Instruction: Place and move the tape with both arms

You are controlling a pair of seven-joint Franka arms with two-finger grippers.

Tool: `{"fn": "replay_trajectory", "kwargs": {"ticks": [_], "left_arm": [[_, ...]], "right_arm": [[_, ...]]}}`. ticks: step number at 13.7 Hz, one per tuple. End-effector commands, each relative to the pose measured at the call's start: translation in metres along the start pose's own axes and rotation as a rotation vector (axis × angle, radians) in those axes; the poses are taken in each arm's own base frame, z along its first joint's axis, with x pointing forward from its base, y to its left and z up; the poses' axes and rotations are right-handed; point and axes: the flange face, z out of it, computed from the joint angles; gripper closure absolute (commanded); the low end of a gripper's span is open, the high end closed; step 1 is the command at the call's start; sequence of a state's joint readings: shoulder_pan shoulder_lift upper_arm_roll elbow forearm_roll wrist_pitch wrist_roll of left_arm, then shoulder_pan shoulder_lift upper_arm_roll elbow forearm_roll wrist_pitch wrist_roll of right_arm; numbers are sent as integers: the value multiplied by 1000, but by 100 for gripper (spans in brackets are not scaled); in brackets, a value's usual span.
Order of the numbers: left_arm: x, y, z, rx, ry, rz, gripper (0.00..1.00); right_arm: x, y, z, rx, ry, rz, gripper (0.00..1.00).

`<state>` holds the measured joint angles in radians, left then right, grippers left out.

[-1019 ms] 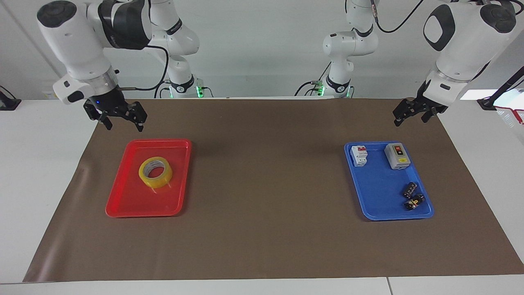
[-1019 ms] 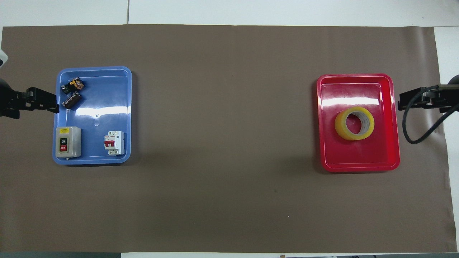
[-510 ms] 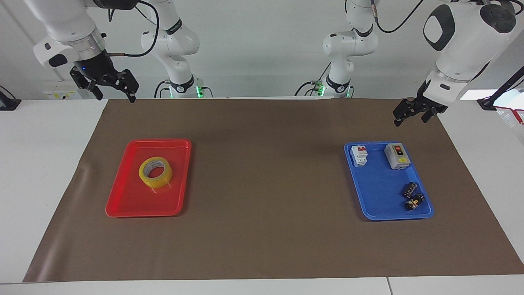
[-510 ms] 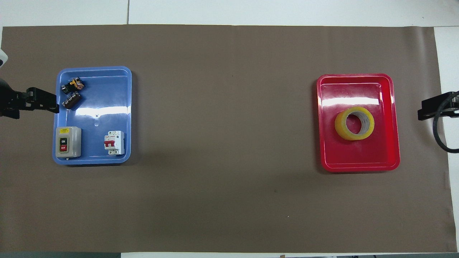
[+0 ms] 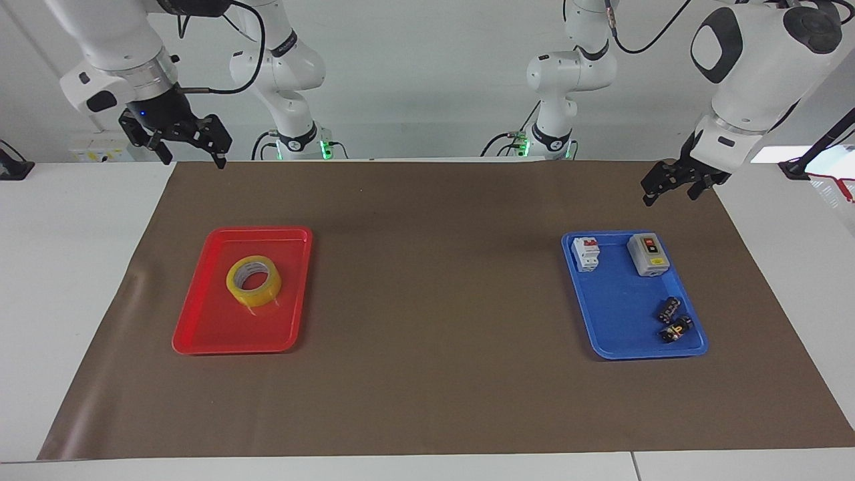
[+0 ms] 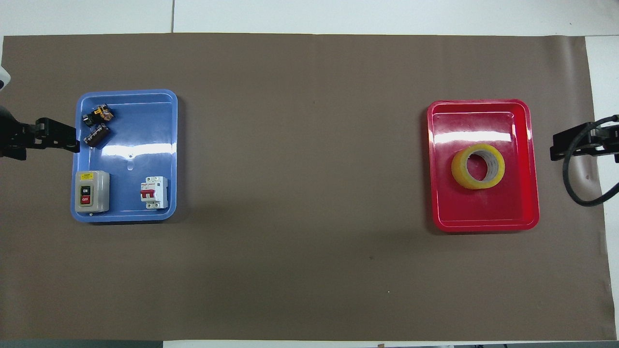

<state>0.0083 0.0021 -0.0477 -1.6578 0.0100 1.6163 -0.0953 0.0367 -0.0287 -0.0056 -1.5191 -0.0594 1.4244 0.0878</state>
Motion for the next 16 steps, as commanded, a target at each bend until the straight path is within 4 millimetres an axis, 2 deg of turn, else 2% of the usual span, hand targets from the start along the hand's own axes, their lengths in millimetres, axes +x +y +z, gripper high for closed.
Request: {"fn": "replay_trajectory", "kwargs": {"ticks": [1,6,7,10,16], "left_arm": [[-7,-2,-2,-26,1,1,0],[-7,-2,-3,-26,3,-1,0],[-6,-2,-2,-26,1,-1,0],[-6,-2,-2,-26,1,-1,0],[-6,-2,-2,-26,1,-1,0]], "right_arm": [[1,-7,-4,-22,12,-25,0],[2,5,-8,-19,12,-31,0],[-1,5,-18,0,16,-31,0],[5,5,-13,25,-1,-27,0],[4,3,-12,26,-6,-2,0]]}}
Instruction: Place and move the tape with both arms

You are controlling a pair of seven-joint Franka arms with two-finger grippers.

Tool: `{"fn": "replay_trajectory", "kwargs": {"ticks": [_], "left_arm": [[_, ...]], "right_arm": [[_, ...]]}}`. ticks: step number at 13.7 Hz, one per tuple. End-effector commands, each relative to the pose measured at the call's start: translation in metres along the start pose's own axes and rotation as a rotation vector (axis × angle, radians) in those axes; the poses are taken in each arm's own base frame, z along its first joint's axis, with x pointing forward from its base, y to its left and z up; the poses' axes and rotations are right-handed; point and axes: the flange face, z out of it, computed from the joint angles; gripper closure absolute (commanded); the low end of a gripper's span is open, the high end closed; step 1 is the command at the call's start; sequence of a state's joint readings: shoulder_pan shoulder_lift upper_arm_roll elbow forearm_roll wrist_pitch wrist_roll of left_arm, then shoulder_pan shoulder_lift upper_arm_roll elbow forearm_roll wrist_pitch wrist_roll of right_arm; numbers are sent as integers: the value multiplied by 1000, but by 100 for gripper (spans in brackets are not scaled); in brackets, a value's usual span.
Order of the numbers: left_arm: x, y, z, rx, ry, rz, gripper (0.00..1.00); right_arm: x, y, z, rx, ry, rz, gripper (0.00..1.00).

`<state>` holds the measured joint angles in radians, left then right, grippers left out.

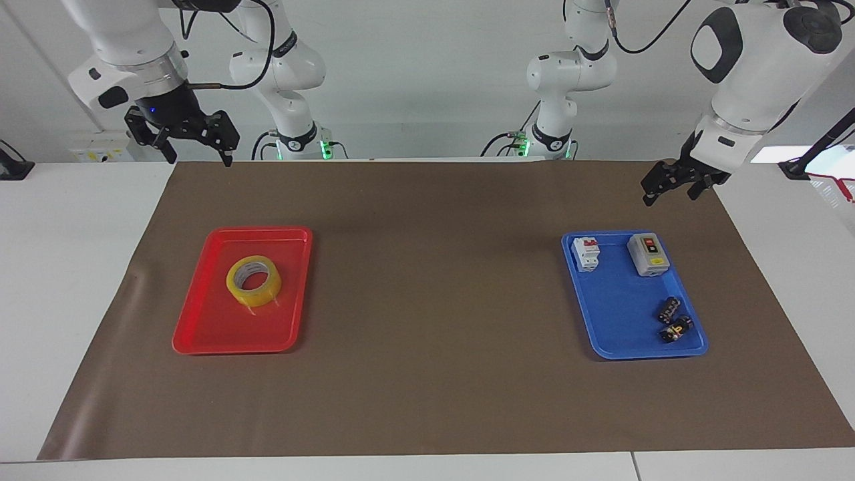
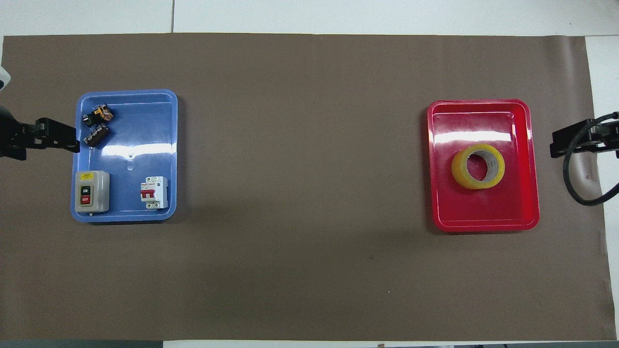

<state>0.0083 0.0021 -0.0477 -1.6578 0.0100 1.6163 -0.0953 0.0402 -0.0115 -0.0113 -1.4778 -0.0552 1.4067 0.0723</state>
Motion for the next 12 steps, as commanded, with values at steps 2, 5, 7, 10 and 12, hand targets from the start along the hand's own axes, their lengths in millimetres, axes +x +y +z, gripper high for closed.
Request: {"fn": "replay_trajectory", "kwargs": {"ticks": [2,5,7,10,12], "left_arm": [[-6,-2,-2,-26,1,-1,0],[-6,-2,-2,-26,1,-1,0],[-7,-2,-2,-26,1,1,0],[-6,-2,-2,-26,1,-1,0],[-6,-2,-2,-26,1,-1,0]], "right_arm": [[1,3,-4,41,-15,13,0],[0,2,-5,56,-19,7,0],[-1,4,-4,37,-28,2,0],[0,3,-4,22,-20,-19,0],[0,2,-5,10,-18,-23,0]]}}
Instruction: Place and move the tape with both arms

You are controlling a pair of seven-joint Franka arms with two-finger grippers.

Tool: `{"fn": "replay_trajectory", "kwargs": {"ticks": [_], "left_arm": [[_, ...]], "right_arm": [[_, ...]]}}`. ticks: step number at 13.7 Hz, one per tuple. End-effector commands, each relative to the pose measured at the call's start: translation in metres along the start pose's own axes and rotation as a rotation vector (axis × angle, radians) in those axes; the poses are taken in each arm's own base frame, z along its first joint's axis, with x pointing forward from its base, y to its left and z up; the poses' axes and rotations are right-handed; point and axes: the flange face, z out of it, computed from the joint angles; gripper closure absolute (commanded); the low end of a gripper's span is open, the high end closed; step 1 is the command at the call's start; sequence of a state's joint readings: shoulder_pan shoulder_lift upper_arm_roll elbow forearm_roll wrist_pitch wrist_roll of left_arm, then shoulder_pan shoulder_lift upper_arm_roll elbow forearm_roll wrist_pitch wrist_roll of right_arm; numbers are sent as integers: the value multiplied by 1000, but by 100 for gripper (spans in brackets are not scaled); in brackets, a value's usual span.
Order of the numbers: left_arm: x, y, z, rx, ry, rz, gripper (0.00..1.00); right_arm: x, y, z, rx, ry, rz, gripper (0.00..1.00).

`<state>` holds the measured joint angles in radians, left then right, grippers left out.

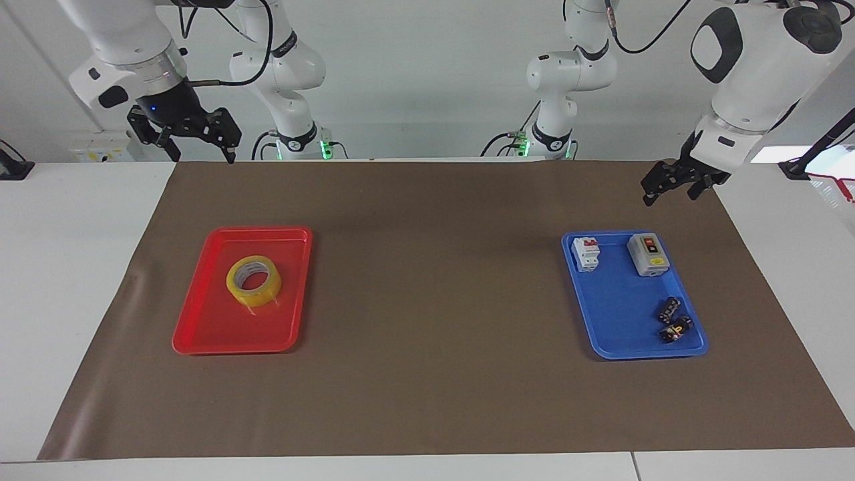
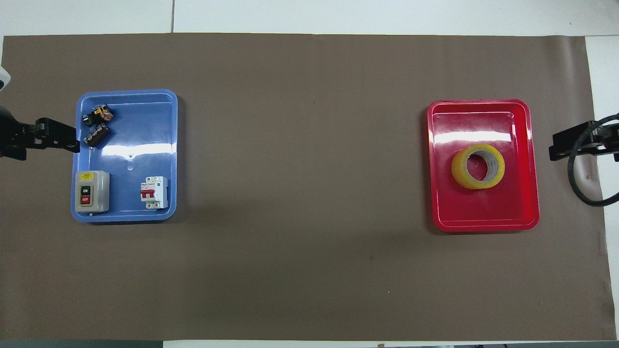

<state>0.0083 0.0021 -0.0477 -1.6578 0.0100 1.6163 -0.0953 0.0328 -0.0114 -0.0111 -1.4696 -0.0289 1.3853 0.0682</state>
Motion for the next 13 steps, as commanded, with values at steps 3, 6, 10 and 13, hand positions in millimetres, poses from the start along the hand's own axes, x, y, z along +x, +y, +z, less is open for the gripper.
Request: {"fn": "replay_trajectory", "kwargs": {"ticks": [3,6,10,13], "left_arm": [[-7,-2,-3,-26,3,-1,0],[-6,-2,-2,-26,1,-1,0],[-6,-2,-2,-26,1,-1,0],[-6,-2,-2,-26,1,-1,0]], "right_arm": [[2,0,-3,-16,-9,-26,0],[3,1,-3,-6,-2,-42,0],[3,0,-2,-3,-4,-42,0],[3,1,-2,-2,-2,-40,0]]}}
